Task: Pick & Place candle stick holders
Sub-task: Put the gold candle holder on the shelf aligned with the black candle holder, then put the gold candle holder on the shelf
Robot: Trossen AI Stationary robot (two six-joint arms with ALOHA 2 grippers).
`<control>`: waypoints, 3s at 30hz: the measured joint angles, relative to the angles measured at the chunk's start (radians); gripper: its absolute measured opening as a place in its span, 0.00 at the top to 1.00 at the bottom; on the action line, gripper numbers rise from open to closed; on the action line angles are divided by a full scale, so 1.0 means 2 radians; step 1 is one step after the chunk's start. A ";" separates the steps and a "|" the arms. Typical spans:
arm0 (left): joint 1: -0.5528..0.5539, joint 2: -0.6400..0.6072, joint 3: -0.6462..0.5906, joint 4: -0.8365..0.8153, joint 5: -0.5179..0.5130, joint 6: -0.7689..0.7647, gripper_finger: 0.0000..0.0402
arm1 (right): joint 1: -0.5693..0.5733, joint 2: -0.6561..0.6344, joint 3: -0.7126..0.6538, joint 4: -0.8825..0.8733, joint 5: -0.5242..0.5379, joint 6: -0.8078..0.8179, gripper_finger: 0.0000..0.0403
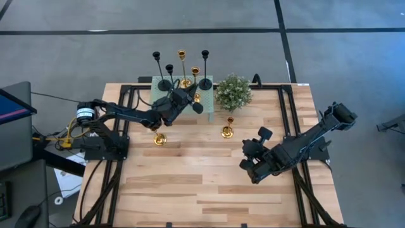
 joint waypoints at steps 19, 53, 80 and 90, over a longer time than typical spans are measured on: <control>0.026 0.000 -0.029 0.051 0.031 -0.049 0.96 | -0.001 0.000 0.000 0.001 0.003 -0.002 1.00; 0.037 0.053 -0.030 0.092 0.043 -0.064 0.81 | -0.001 0.000 0.000 0.001 0.012 -0.002 1.00; -0.113 -0.060 -0.030 0.048 -0.058 0.120 0.61 | 0.002 0.000 0.000 0.011 -0.021 0.000 1.00; -0.263 -0.145 -0.030 -0.152 -0.085 0.160 0.71 | 0.001 0.000 0.000 0.010 -0.106 -0.001 1.00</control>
